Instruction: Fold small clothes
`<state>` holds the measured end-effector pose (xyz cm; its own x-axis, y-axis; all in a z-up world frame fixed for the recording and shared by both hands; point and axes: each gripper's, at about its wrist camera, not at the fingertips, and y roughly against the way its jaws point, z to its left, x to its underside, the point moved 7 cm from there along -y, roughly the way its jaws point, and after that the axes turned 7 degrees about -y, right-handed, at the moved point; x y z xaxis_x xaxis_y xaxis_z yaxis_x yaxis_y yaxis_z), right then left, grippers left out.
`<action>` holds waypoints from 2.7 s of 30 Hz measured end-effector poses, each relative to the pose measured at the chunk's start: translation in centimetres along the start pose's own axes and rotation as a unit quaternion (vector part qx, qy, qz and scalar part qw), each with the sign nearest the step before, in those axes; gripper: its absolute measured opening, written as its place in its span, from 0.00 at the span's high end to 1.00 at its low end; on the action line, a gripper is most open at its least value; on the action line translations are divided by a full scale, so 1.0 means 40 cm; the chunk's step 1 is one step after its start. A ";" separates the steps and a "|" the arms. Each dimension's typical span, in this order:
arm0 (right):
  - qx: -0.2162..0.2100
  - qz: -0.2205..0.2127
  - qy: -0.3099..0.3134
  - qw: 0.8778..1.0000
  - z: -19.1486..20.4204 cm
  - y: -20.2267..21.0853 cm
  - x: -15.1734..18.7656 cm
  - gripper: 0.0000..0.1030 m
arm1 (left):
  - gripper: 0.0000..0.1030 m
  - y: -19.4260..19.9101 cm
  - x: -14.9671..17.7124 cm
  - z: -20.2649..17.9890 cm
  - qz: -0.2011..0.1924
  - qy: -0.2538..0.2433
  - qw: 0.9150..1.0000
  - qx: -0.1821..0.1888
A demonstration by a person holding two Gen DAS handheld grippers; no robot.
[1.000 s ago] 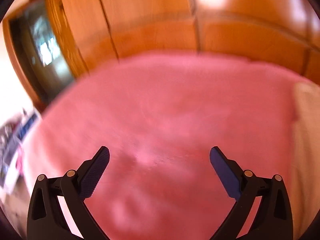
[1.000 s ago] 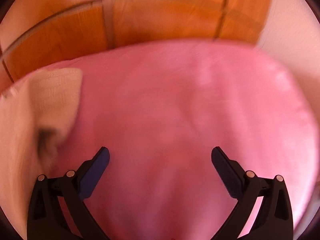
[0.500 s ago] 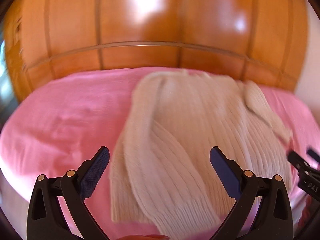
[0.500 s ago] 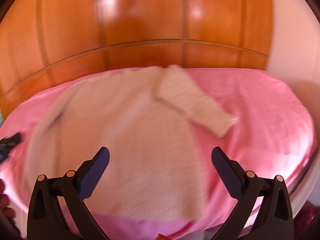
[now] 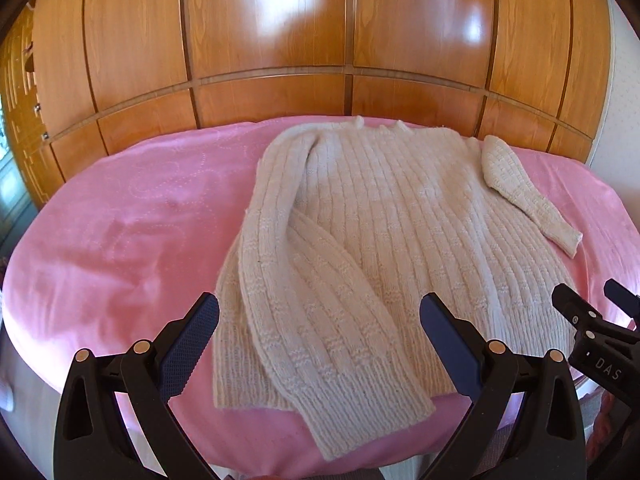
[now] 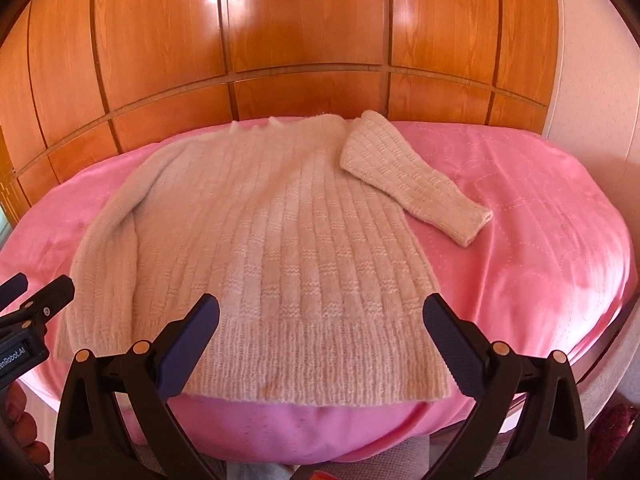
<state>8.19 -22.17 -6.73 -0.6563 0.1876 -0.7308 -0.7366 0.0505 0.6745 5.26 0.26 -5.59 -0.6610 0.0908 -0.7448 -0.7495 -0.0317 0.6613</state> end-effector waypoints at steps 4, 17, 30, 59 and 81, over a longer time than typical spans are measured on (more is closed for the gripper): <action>0.007 0.002 -0.004 1.000 -0.012 0.002 0.000 0.02 | 0.03 0.000 0.001 0.002 0.002 0.004 1.000 0.001; 0.005 0.008 -0.022 1.000 -0.030 0.004 0.000 0.02 | 0.03 0.004 -0.002 -0.006 -0.004 0.005 1.000 0.006; 0.003 0.013 -0.022 1.000 -0.036 0.002 0.002 0.02 | 0.03 0.006 -0.006 -0.011 -0.008 0.008 1.000 0.008; 0.004 0.015 -0.023 1.000 -0.037 -0.003 0.006 0.02 | 0.03 0.005 -0.003 -0.016 -0.008 0.008 1.000 0.020; 0.025 0.012 -0.015 1.000 -0.052 -0.055 -0.022 0.02 | 0.03 -0.079 0.038 0.035 0.033 0.141 0.973 0.181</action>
<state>10.04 -24.50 -7.77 -0.6675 0.2185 -0.7119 -0.7115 0.0949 0.6962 6.69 1.89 -8.69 -0.7290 -0.1774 -0.6612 -0.6770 0.3299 0.6579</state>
